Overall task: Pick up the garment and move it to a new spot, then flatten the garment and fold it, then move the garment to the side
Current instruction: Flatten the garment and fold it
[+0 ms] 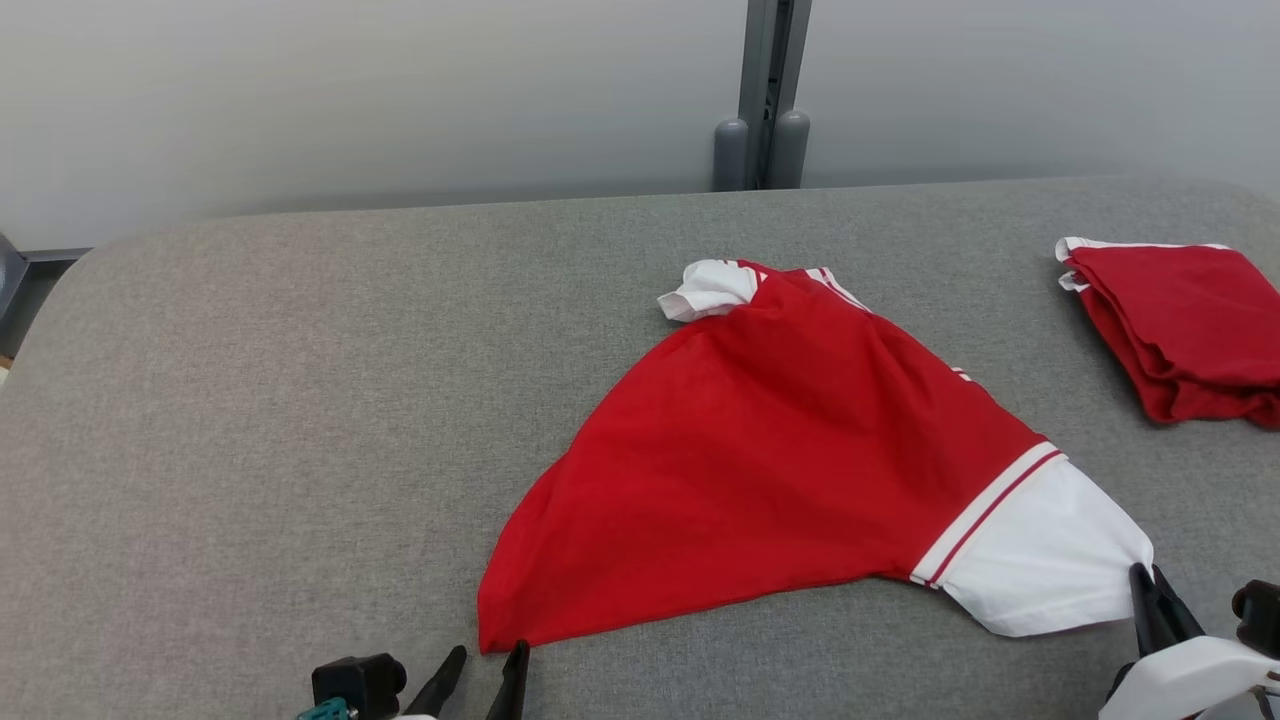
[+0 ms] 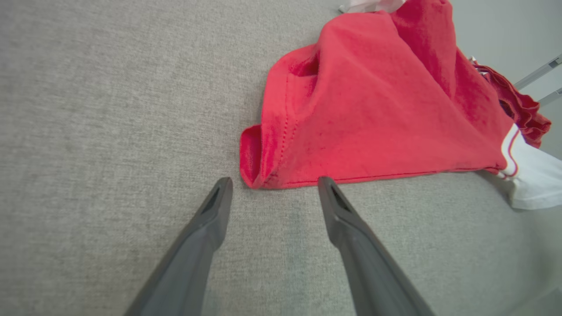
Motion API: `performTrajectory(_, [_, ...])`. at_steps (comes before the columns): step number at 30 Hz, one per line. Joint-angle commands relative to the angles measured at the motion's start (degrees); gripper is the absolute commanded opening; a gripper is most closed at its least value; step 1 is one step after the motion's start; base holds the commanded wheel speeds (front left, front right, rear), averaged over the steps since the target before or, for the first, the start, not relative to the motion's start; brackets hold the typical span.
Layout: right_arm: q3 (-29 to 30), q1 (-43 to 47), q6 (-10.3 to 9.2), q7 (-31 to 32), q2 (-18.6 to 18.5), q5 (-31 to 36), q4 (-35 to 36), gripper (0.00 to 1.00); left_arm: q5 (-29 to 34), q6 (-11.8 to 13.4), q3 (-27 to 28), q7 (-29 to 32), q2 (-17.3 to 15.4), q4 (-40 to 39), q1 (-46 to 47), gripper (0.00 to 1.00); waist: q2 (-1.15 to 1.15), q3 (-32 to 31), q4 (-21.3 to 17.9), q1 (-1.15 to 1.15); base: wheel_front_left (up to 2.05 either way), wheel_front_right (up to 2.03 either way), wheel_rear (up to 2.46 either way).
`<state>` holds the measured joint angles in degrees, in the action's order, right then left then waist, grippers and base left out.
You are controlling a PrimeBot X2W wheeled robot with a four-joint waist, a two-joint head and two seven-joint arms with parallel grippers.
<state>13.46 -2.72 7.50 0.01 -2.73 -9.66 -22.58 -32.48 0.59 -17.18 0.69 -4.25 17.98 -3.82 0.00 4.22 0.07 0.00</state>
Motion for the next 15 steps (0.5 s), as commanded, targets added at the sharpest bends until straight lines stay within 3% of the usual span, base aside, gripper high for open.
performTrajectory(1, [-0.14,-0.14,-0.01,0.13,-0.36,-0.08,0.34,0.00,-0.29,0.08,0.11,-0.33,-0.05,0.45,1.21,1.00,0.00,0.17,-0.24,0.00,0.00,0.00,0.00])
performTrajectory(6, [-1.26,-0.48,-0.01,0.23,-0.36,-0.57,0.58,0.00,-0.96,0.38,-0.36,-0.15,0.31,4.73,3.82,1.00,0.00,0.56,-1.02,0.00,0.00,0.00,0.00])
performTrajectory(10, [-1.63,-0.62,-0.01,0.22,-0.36,-0.69,0.87,0.00,-1.37,0.20,-0.68,-0.58,0.48,7.38,4.98,0.82,0.00,0.70,-1.46,0.00,0.00,0.00,0.00])
performTrajectory(13, [-1.73,-0.52,-0.01,0.24,-0.36,-0.65,0.96,0.00,-2.04,-0.08,-1.00,-0.95,0.65,8.93,5.79,0.78,0.00,0.63,-1.65,0.00,0.00,0.00,0.00])
performTrajectory(14, [-1.77,-0.47,-0.01,0.23,-0.36,-0.65,0.99,0.00,-2.12,-0.24,-1.12,-0.97,0.69,9.50,6.00,0.69,0.00,0.58,-1.70,0.00,0.00,0.00,0.00])
performTrajectory(15, [-1.83,-0.42,-0.01,0.24,-0.36,-0.68,1.02,0.00,-2.28,-0.32,-1.34,-0.98,0.73,10.02,6.20,0.52,0.00,0.55,-1.74,0.00,0.00,0.00,0.00])
